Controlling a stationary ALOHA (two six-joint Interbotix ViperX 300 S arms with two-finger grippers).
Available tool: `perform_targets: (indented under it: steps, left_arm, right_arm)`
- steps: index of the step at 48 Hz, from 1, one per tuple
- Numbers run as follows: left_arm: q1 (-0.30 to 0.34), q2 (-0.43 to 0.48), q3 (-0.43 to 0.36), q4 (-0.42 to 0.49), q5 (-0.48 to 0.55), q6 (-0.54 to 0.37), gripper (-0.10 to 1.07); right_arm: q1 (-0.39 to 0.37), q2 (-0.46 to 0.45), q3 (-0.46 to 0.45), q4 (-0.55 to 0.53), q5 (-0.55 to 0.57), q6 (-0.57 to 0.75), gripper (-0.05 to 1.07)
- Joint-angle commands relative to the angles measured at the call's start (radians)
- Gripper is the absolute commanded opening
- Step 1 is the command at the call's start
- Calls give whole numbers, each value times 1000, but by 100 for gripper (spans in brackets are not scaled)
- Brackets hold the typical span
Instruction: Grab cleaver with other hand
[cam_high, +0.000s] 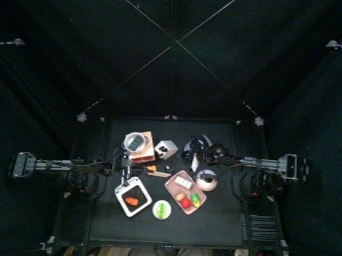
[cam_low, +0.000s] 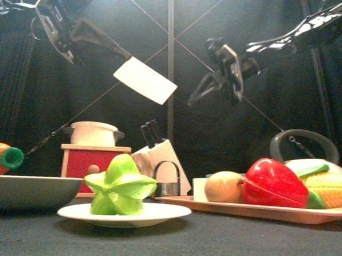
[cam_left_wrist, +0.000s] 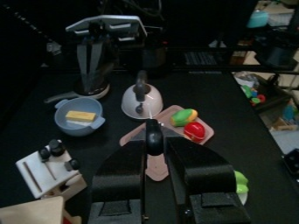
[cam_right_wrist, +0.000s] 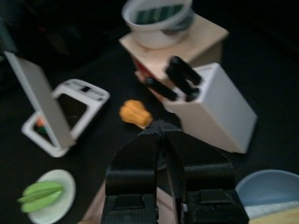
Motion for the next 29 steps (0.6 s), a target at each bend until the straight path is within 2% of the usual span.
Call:
perform_targets:
  steps: [1, 14, 20, 29]
  left_arm:
    - [-2, 0, 9, 38, -67, 2, 47]
    - [-3, 0, 52, 35, -156, 61, 47]
    - [-2, 2, 58, -23, -175, 100, 47]
    - [-11, 23, 74, -146, -245, 176, 47]
  right_arm:
    - [31, -58, 9, 63, -32, -2, 43]
    - [173, -52, 54, 204, -89, -3, 43]
    - [245, -35, 48, 224, -110, -12, 43]
    - [291, -8, 38, 204, -149, -14, 44]
